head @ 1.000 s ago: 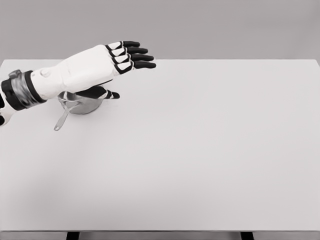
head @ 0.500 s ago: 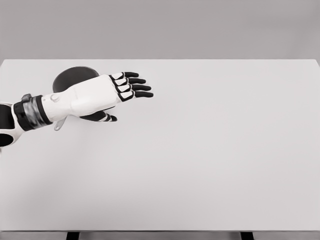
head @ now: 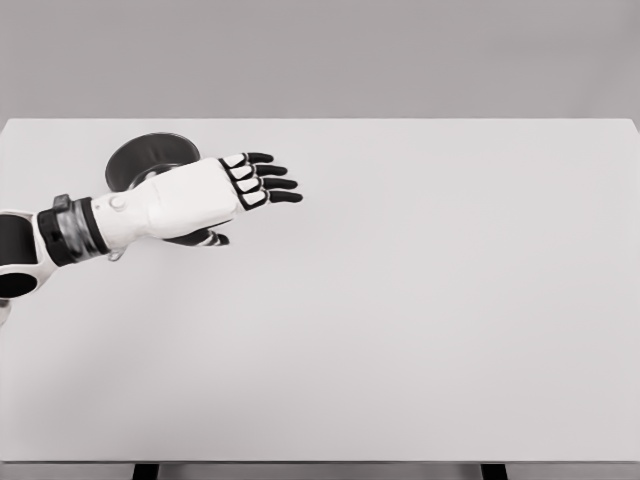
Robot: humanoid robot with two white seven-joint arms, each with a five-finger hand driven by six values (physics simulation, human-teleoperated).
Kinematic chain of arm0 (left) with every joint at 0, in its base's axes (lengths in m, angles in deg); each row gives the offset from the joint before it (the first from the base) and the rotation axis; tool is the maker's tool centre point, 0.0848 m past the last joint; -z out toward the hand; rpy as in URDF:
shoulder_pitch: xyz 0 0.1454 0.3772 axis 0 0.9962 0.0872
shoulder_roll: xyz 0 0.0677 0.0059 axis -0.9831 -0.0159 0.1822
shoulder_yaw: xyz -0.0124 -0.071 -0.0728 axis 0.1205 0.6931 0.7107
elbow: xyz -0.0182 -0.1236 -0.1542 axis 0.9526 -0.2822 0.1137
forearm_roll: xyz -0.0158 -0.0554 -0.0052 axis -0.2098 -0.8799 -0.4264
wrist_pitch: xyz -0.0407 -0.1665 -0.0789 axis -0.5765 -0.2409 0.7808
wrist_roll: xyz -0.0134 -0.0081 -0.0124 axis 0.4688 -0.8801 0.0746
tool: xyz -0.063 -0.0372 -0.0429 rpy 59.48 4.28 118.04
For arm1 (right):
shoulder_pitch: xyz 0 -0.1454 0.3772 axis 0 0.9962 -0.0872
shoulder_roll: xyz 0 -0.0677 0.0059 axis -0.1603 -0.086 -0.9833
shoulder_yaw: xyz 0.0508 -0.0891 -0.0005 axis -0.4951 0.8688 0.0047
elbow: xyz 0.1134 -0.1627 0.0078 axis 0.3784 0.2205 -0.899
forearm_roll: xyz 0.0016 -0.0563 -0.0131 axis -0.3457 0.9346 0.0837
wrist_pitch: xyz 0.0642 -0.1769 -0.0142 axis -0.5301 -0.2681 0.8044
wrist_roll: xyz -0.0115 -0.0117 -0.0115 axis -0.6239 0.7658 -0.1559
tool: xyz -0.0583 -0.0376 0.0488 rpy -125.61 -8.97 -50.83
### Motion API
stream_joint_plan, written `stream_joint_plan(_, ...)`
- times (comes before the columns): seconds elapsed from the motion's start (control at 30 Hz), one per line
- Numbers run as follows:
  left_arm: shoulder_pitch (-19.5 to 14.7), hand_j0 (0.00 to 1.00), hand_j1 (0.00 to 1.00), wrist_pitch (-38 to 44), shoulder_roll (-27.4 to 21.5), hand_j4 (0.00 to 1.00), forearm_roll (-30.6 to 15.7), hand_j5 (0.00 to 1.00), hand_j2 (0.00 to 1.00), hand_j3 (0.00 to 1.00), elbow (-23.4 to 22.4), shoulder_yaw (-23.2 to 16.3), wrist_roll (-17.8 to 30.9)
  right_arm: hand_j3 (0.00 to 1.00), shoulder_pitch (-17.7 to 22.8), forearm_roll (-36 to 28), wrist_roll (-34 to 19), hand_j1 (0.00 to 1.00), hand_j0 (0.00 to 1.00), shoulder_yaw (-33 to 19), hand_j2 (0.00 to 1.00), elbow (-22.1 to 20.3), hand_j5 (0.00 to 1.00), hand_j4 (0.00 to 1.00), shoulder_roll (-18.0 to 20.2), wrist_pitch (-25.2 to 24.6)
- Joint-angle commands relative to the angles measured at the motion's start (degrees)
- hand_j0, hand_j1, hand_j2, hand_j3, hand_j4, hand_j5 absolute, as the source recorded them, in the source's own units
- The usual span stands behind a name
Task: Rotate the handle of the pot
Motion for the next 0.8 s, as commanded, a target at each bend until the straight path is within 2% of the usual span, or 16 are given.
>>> stream_joint_plan(0.0,0.2,1.0,1.0,0.1,-0.2,1.0,0.2,1.0,1.0,1.0,-0.9,0.2,-0.1,1.0,0.0,0.0,0.0,1.0,1.0,0.0,1.0,0.0,1.0,1.0,0.0,0.0)
stream_joint_plan(0.07,0.8,1.0,1.0,0.1,-0.2,1.0,0.2,1.0,1.0,1.0,-3.1,1.2,-0.1,1.0,0.0,0.0,0.0,1.0,1.0,0.0,1.0,0.0,1.0,1.0,0.0,0.0)
stream_joint_plan(0.4,1.0,1.0,1.0,0.1,-0.1,1.0,1.2,1.0,1.0,1.0,-4.8,1.1,-0.1,1.0,0.0,0.0,0.0,1.0,1.0,0.0,1.0,0.0,1.0,1.0,0.0,0.0)
stream_joint_plan(0.5,2.8,1.0,1.0,0.1,-0.2,1.0,2.1,1.0,1.0,1.0,-5.2,1.3,-0.1,1.0,0.0,0.0,0.0,1.0,1.0,0.0,1.0,0.0,1.0,1.0,0.0,0.0)
stream_joint_plan(0.63,3.3,1.0,1.0,0.1,-0.6,1.0,2.2,1.0,1.0,1.0,-5.4,1.9,-0.1,1.0,0.0,0.0,0.1,1.0,1.0,0.0,1.0,0.0,1.0,1.0,0.0,0.0)
stream_joint_plan(0.77,3.3,1.0,1.0,0.1,-0.6,1.0,2.2,1.0,1.0,1.0,-7.7,2.0,-0.2,1.0,0.0,0.0,0.0,1.0,1.0,0.0,1.0,0.0,1.0,1.0,0.0,0.0)
